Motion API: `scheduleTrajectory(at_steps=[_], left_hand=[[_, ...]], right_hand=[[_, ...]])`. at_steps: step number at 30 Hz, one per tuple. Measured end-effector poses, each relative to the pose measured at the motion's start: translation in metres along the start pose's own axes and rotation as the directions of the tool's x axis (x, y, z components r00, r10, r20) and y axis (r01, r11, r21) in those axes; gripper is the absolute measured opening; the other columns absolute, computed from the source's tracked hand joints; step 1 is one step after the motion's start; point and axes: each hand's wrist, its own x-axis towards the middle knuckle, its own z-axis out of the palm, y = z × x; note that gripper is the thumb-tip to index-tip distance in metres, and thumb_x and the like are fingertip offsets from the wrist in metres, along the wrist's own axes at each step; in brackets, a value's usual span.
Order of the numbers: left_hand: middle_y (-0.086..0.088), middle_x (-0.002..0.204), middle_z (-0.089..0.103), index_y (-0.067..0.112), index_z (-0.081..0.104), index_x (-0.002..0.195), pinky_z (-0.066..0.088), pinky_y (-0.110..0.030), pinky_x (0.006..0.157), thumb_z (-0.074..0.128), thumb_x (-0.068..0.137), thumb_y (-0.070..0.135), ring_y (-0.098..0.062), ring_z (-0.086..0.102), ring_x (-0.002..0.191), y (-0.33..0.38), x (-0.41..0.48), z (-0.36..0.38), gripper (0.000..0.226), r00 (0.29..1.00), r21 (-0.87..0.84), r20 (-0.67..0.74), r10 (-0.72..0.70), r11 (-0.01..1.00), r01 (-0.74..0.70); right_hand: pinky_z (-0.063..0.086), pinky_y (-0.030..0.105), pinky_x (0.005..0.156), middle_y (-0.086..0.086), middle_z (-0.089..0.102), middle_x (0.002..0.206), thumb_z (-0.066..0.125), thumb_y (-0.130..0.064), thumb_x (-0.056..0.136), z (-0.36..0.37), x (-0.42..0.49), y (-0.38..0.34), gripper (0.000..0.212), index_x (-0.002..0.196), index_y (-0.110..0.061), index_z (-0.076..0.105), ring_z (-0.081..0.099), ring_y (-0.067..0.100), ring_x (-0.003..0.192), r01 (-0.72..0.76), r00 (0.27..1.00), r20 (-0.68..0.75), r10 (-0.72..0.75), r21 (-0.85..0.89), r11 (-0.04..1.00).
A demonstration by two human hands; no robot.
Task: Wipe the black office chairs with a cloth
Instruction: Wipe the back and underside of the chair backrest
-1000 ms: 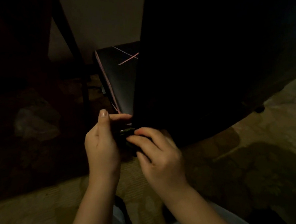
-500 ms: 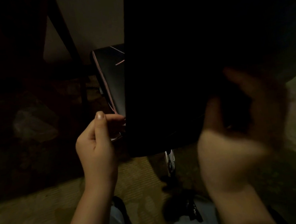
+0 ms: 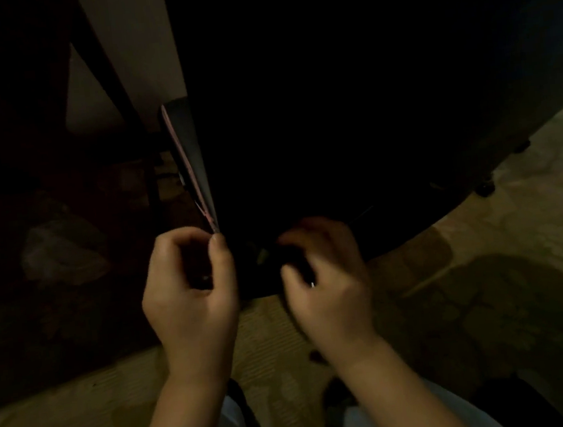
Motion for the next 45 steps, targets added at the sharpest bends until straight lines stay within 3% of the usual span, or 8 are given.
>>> scheduleTrajectory(at_steps=[4,10,22,27,31,37,40,45], left_hand=[[0.007,0.085,0.060,0.020,0.058,0.097,0.047,-0.015,0.064,0.050,0.094,0.025,-0.002,0.057,0.076,0.005,-0.006,0.005,0.010,0.981,0.060,0.116,0.156,0.985,-0.164],[0.008,0.082,0.059,0.013,0.064,0.092,0.043,-0.015,0.061,0.049,0.095,0.022,-0.002,0.055,0.073,0.003,-0.003,0.009,0.017,0.972,0.111,0.134,0.191,0.972,-0.206],[0.003,0.092,0.061,0.008,0.061,0.106,0.040,-0.014,0.062,0.049,0.095,0.021,-0.001,0.052,0.077,-0.009,-0.001,0.005,0.020,0.992,0.304,0.061,0.114,0.944,-0.127],[-0.005,0.110,0.061,0.008,0.054,0.120,0.054,-0.040,0.073,0.048,0.095,0.026,-0.014,0.058,0.096,-0.015,0.000,0.004,0.031,0.999,0.291,0.031,0.015,0.957,-0.023],[0.009,0.114,0.049,0.014,0.047,0.128,0.051,-0.036,0.077,0.050,0.093,0.028,-0.006,0.051,0.101,-0.018,0.002,0.001,0.038,0.999,0.286,0.037,-0.027,0.958,0.015],[-0.004,0.126,0.051,0.015,0.040,0.136,0.044,-0.031,0.080,0.052,0.091,0.031,-0.014,0.053,0.109,-0.023,0.002,-0.001,0.049,0.995,0.283,0.074,-0.065,0.958,0.042],[-0.006,0.132,0.048,0.017,0.036,0.139,0.046,-0.034,0.083,0.054,0.091,0.030,-0.013,0.049,0.111,-0.024,0.002,-0.001,0.053,0.993,0.290,0.081,-0.090,0.955,0.062],[-0.004,0.147,0.035,0.019,0.026,0.148,0.047,-0.047,0.096,0.059,0.092,0.022,-0.021,0.044,0.128,-0.027,0.004,0.000,0.065,0.984,0.334,0.107,-0.145,0.937,0.102]], right_hand=[[0.031,-0.002,0.089,0.009,0.054,0.115,0.057,-0.024,0.078,-0.028,0.013,0.044,0.031,0.108,-0.021,0.052,0.045,0.000,0.108,-0.313,0.929,-0.179,0.324,0.088,0.946],[0.029,-0.001,0.089,0.009,0.053,0.113,0.059,-0.014,0.078,-0.017,0.012,0.043,0.030,0.106,-0.016,0.052,0.044,-0.002,0.108,-0.338,0.882,-0.308,0.355,0.110,0.935],[0.042,0.016,0.083,-0.004,0.043,0.121,0.054,-0.021,0.081,0.022,-0.003,0.003,0.030,0.110,-0.027,0.048,0.049,0.014,0.109,-0.003,0.994,0.106,0.005,-0.014,1.000],[0.032,0.001,0.091,-0.002,0.050,0.117,0.058,-0.017,0.078,-0.006,0.017,0.033,0.030,0.106,-0.027,0.053,0.051,0.012,0.107,-0.133,0.988,-0.068,0.139,0.082,0.988],[0.033,-0.003,0.084,0.018,0.057,0.115,0.068,-0.006,0.076,-0.042,0.027,0.067,0.034,0.108,-0.012,0.058,0.045,0.002,0.106,-0.301,0.913,-0.283,0.293,0.014,0.953],[0.039,0.015,0.083,0.024,0.056,0.115,0.058,-0.021,0.081,-0.058,0.033,0.089,0.030,0.109,-0.024,0.047,0.055,0.027,0.108,-0.460,0.760,-0.457,0.462,0.124,0.879],[0.036,0.004,0.085,0.021,0.056,0.112,0.063,-0.002,0.076,-0.041,0.028,0.063,0.030,0.106,-0.002,0.060,0.047,0.005,0.106,-0.404,0.809,-0.437,0.393,0.072,0.912],[0.033,0.008,0.096,-0.002,0.053,0.117,0.061,-0.007,0.082,0.013,0.007,0.018,0.028,0.109,-0.016,0.066,0.051,0.012,0.108,-0.072,0.997,-0.032,0.073,0.034,0.997]])
